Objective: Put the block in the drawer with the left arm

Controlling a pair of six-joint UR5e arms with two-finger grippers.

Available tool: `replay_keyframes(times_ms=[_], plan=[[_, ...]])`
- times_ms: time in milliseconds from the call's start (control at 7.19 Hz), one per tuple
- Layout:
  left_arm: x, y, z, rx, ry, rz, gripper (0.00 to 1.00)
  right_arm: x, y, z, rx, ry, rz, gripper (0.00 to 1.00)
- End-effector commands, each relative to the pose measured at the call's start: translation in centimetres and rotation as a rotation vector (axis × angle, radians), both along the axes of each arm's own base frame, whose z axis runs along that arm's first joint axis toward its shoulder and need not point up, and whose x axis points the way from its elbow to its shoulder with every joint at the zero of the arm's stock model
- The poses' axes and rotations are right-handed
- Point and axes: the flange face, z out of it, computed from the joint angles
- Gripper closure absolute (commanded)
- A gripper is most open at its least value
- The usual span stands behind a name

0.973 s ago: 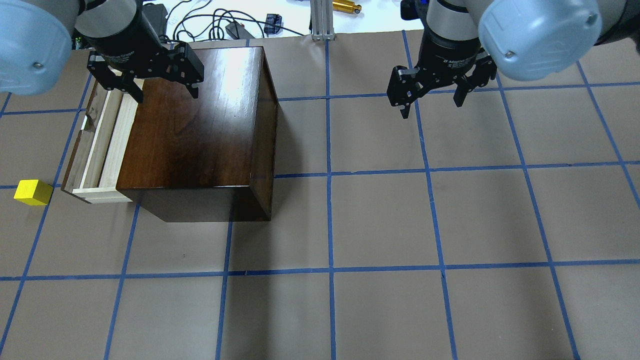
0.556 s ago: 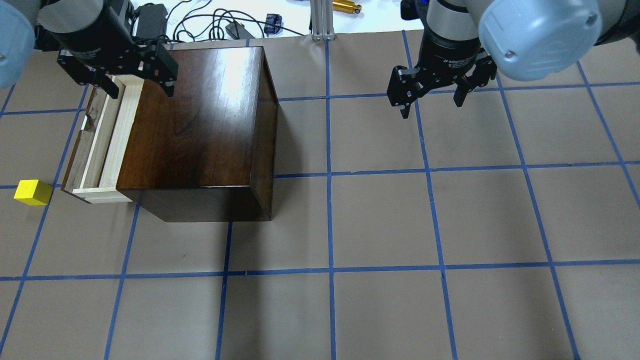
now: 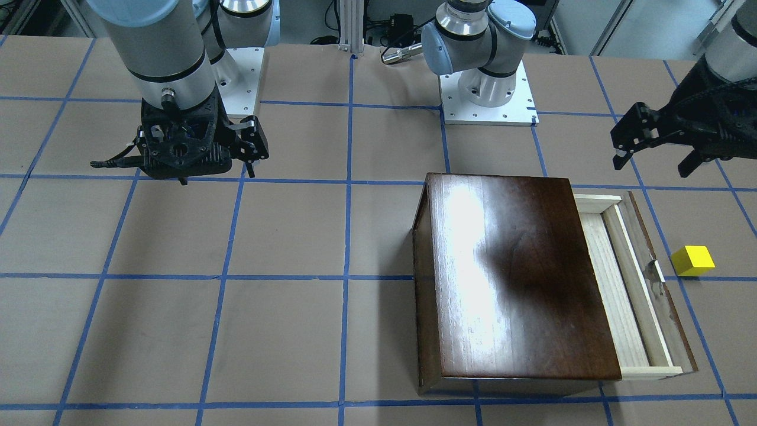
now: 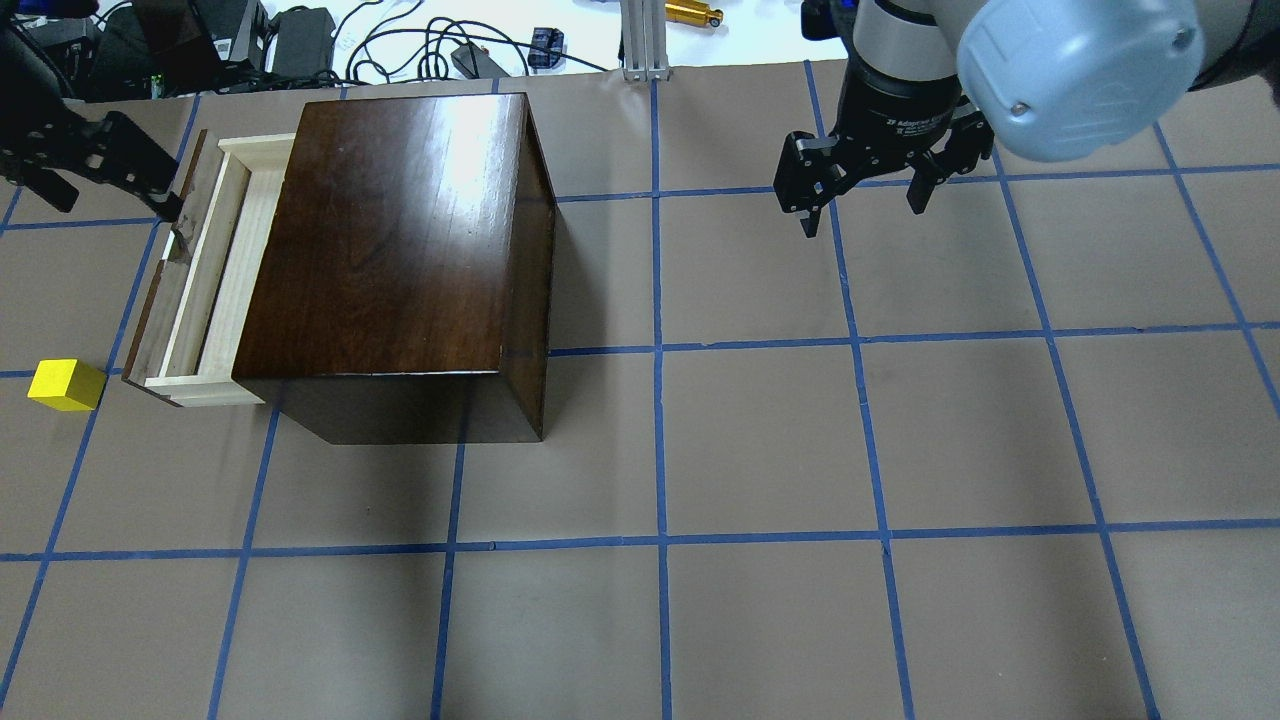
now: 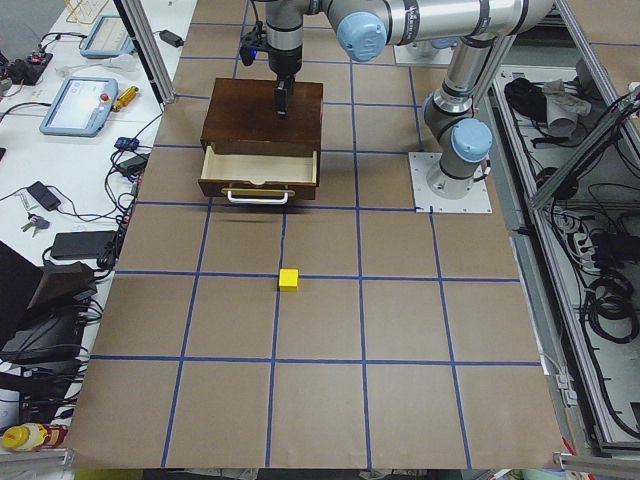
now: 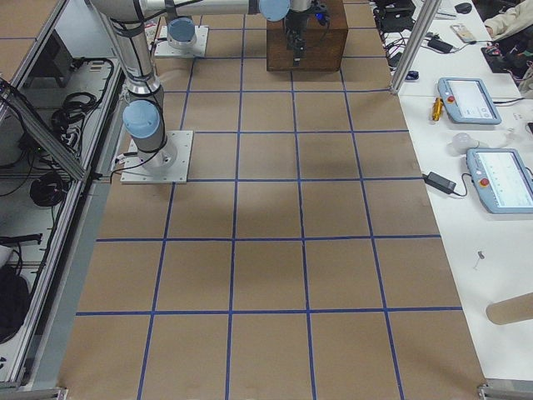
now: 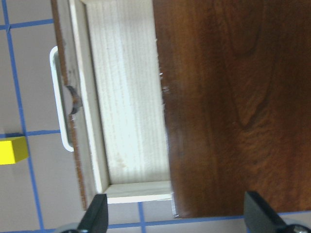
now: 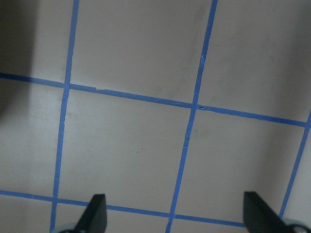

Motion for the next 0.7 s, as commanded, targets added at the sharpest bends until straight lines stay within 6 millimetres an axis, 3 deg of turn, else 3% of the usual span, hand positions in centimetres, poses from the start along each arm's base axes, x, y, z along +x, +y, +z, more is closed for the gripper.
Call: replay_keyframes(times_ms=[0, 278, 556], plan=[[6.3, 1.1, -0.5, 0.020, 0.010, -0.009, 0.00, 0.0, 0.0, 0.0, 0.000, 0.000, 0.001, 0.00], [13.4, 2.4, -2.0, 0.049, 0.026, -0.138, 0.00, 0.0, 0.0, 0.0, 0.000, 0.000, 0.001, 0.00], [18.0, 3.2, -4.1, 0.083, 0.054, -0.293, 0.00, 0.0, 0.0, 0.0, 0.000, 0.000, 0.001, 0.00]])
